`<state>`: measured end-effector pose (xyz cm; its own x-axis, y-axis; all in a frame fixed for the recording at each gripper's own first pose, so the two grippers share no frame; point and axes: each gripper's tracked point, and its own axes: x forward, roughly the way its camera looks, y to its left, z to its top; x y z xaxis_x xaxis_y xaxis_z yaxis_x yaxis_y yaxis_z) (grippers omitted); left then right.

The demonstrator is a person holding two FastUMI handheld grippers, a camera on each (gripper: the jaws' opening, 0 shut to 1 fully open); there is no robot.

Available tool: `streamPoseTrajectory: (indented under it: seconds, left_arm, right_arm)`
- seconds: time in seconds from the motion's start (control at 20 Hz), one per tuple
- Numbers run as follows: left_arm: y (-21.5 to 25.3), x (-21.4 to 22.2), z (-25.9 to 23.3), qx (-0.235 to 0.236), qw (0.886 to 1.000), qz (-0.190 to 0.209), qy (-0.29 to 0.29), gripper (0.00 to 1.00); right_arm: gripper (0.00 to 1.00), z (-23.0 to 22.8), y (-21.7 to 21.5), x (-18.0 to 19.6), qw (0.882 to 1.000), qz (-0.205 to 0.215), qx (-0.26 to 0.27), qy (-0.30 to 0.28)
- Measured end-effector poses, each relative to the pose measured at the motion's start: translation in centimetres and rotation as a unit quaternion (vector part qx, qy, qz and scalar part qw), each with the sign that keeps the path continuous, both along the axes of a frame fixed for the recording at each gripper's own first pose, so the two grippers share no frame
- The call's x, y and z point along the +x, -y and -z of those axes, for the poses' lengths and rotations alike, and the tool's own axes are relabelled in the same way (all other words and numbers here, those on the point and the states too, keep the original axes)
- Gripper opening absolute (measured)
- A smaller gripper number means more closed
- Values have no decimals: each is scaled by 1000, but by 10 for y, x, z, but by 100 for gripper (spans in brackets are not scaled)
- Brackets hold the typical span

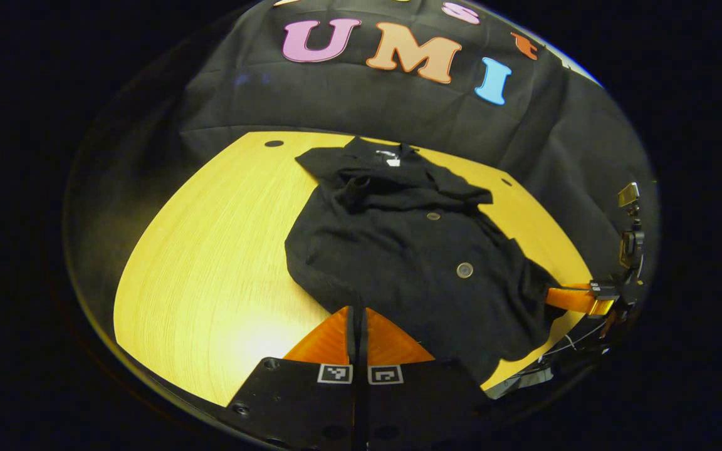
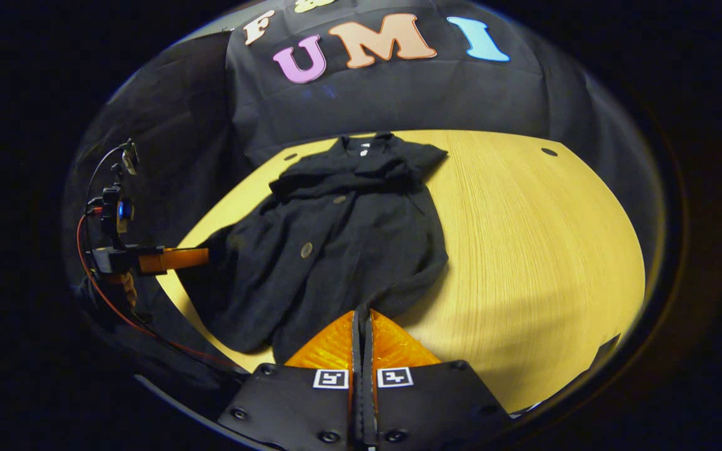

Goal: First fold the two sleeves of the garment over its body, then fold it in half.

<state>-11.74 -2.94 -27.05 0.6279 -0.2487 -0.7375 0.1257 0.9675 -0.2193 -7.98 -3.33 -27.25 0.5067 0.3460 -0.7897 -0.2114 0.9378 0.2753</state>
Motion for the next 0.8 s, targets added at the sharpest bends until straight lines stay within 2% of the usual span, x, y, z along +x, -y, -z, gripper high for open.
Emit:
streamPoseTrajectory:
  seconds: [0.35,0.5,0.65,0.8]
  left_arm:
    - [11,56,-43,-42,998,4,46,0]
    - [7,77,-61,-43,997,5,67,0]
    - [0,95,-73,-37,996,8,83,0]
    - [-9,114,-83,-29,995,7,97,0]
  right_arm:
    - [2,-49,-11,52,998,20,15,63]
    - [0,-70,-10,76,995,30,18,90]
    - [5,-87,-9,105,992,47,23,119]
    - [2,-99,-8,127,989,59,24,137]
